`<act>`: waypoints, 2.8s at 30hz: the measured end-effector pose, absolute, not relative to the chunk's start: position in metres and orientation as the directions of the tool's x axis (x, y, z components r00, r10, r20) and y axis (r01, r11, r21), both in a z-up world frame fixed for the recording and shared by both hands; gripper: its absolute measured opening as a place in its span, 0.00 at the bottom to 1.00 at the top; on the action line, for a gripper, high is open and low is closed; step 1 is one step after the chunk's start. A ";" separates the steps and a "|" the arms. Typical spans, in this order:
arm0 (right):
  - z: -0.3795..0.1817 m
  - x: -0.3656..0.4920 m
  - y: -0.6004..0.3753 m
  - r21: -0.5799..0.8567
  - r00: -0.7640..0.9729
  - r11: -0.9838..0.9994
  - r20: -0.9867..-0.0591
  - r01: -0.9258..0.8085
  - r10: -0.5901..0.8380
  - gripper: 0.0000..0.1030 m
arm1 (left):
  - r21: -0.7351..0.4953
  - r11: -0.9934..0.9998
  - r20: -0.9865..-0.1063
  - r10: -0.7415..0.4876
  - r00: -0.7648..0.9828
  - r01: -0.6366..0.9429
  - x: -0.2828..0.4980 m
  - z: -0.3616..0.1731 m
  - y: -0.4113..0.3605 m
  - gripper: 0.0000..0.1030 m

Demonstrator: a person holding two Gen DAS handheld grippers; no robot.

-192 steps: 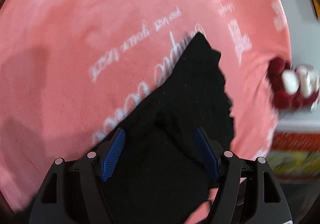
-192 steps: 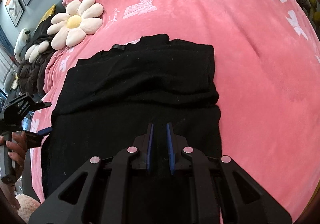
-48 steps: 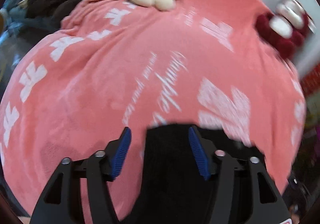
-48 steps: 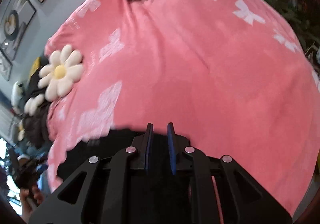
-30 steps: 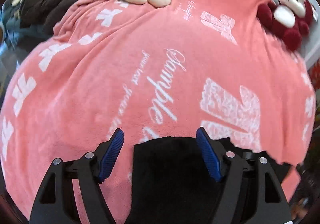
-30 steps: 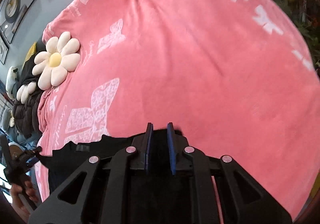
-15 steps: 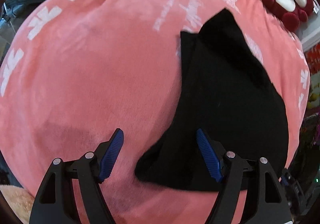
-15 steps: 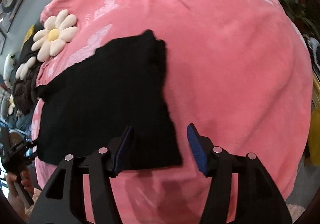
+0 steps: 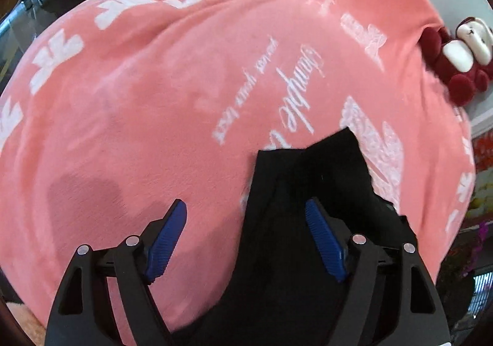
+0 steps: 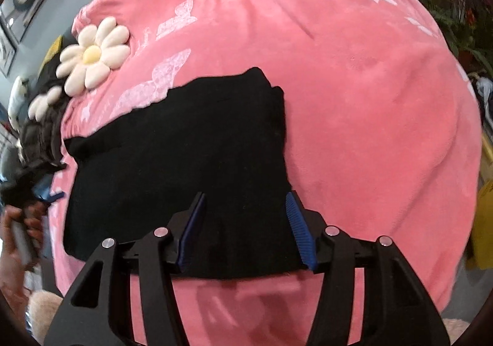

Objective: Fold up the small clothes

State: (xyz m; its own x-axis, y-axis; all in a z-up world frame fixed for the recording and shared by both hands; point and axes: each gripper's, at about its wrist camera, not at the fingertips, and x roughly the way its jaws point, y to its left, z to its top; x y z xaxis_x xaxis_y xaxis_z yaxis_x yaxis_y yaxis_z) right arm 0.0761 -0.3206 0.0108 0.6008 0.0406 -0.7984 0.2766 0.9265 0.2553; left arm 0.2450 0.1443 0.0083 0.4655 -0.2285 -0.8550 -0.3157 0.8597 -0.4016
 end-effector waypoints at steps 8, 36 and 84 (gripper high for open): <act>-0.015 0.060 -0.315 0.230 0.554 0.936 -0.831 0.268 0.045 0.51 | -0.400 0.896 -0.872 -0.307 0.381 -0.192 0.162 -0.030 0.137 0.73; 0.049 0.122 -0.312 0.282 0.609 0.955 -0.775 0.094 0.169 0.08 | -0.437 0.897 -0.797 -0.355 0.489 -0.060 0.202 0.053 0.094 0.40; 0.010 0.077 -0.350 0.137 0.401 0.949 -0.882 -0.285 0.248 0.50 | -0.429 0.896 -0.846 -0.355 0.397 -0.112 0.090 0.007 0.081 0.70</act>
